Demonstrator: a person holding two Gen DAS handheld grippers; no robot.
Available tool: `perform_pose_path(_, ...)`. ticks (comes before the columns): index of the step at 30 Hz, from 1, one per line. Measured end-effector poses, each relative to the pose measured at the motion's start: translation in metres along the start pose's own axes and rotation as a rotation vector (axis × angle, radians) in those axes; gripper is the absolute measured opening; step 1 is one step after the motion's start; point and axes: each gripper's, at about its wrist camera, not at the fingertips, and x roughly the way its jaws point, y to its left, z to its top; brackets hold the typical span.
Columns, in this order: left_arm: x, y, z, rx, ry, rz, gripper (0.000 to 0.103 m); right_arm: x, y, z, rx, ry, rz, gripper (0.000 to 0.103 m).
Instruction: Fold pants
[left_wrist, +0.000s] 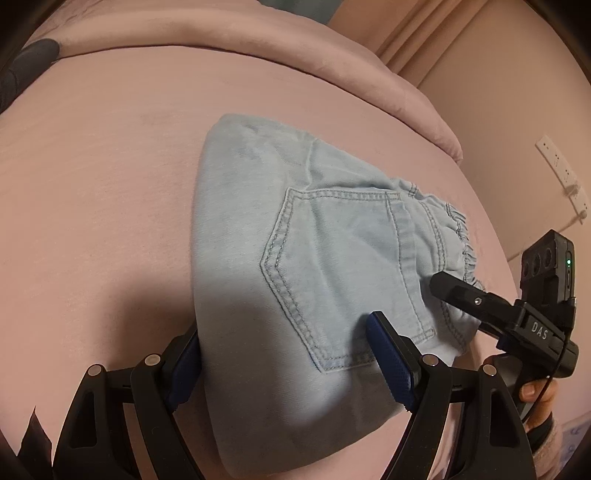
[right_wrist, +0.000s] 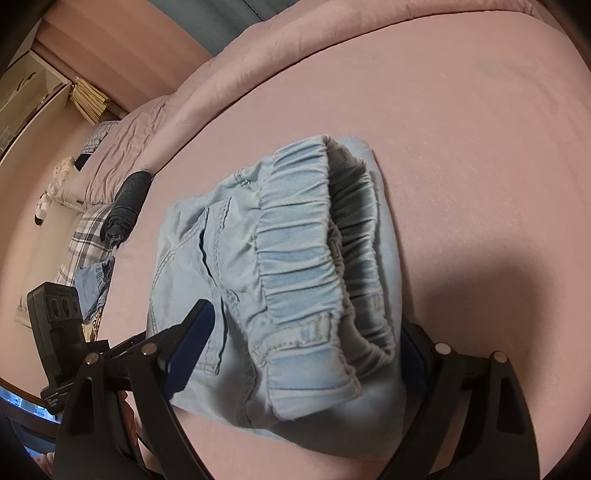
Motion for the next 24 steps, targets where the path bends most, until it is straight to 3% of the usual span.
perform_pose_path(5,0.000,-0.001,-0.003,0.009,-0.007,0.011,0.081,0.002,0.004,-0.002,-0.020,-0.004,-0.005,0.078)
perform_pose_path(16,-0.005,-0.001,-0.004,-0.006,-0.021,0.057,0.043,0.002,0.012,-0.008,-0.050,-0.029,-0.023,0.054)
perform_pose_path(24,-0.005,-0.012,-0.004,0.036,-0.043,0.119,0.034,-0.005,0.049,-0.017,-0.215,-0.115,-0.172,0.044)
